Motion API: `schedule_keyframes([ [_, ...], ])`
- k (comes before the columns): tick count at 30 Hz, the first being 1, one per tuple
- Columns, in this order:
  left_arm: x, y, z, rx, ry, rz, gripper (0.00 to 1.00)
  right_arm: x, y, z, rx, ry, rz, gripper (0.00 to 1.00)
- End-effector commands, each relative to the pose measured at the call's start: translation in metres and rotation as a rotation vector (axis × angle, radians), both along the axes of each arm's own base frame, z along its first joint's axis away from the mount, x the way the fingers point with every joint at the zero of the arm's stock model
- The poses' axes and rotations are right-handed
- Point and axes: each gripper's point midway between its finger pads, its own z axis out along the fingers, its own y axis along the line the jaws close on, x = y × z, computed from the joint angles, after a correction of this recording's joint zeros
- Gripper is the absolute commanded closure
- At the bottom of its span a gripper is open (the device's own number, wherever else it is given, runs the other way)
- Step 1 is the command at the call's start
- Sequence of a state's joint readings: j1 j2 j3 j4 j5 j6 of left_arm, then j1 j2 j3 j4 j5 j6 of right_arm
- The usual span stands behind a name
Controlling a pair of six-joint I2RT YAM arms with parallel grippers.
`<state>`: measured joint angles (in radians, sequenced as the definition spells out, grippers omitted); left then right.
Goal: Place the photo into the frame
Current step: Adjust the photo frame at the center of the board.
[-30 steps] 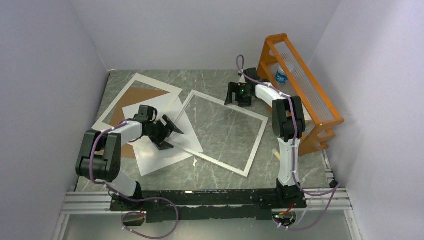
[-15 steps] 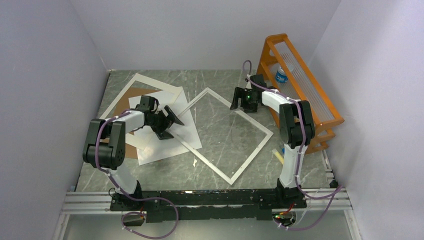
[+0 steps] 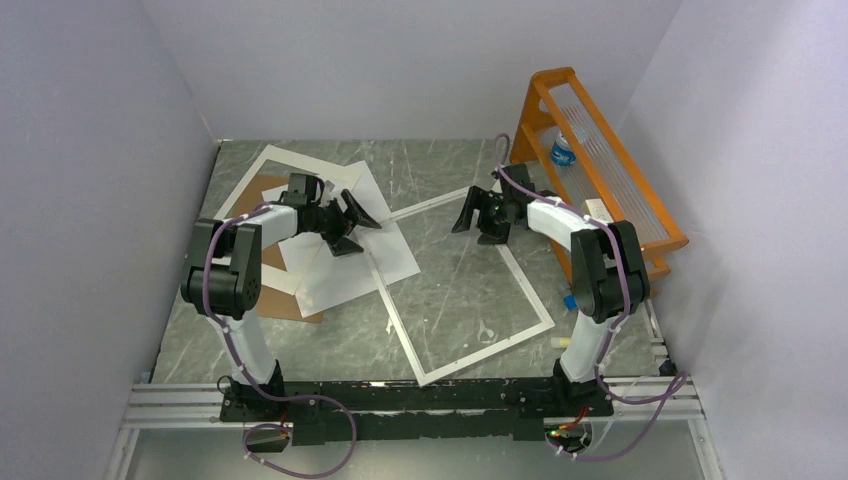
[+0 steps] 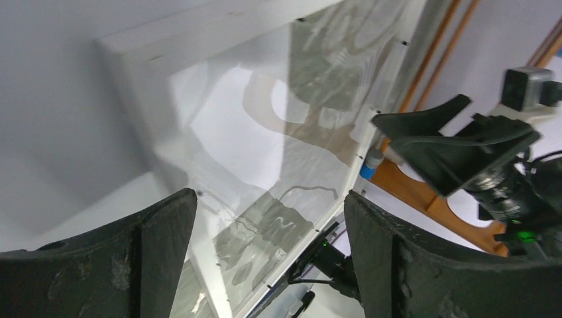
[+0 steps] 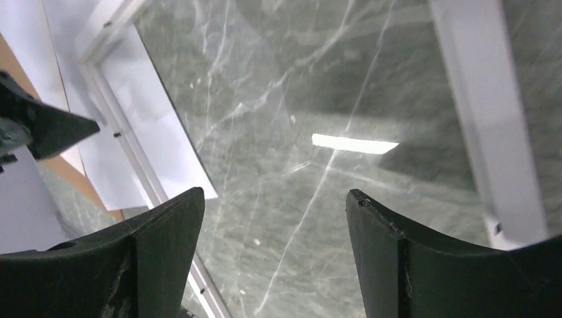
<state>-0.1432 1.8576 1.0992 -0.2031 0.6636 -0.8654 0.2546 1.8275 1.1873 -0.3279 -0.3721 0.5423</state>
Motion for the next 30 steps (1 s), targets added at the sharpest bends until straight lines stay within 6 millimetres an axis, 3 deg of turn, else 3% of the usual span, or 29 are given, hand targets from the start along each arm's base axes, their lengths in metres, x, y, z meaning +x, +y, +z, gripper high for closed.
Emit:
schedule_keyframes([
  [1,0.016,-0.019,0.023,-0.087,-0.090,-0.091,0.14,-0.008,0.007,0.017,0.071,-0.008,-0.041,0.18],
  [7,0.026,-0.019,0.014,-0.052,-0.076,-0.090,0.15,-0.008,-0.002,0.017,0.032,-0.013,-0.079,0.18],
  [11,0.029,-0.011,0.023,0.006,-0.101,-0.064,0.15,0.001,-0.005,0.035,0.006,-0.069,-0.081,0.18],
  [15,0.022,0.000,0.036,0.073,-0.125,-0.020,0.14,0.010,-0.022,0.044,-0.084,-0.112,-0.122,0.18],
  [20,-0.007,0.028,0.024,0.207,-0.042,0.106,0.12,0.022,-0.063,0.034,-0.313,-0.098,-0.245,0.15],
  [23,-0.019,0.031,0.015,0.220,0.003,0.133,0.10,0.027,-0.085,0.026,-0.423,-0.076,-0.305,0.13],
  [30,-0.020,0.014,-0.004,0.192,0.087,0.094,0.09,0.031,-0.089,-0.001,-0.419,-0.002,-0.287,0.07],
])
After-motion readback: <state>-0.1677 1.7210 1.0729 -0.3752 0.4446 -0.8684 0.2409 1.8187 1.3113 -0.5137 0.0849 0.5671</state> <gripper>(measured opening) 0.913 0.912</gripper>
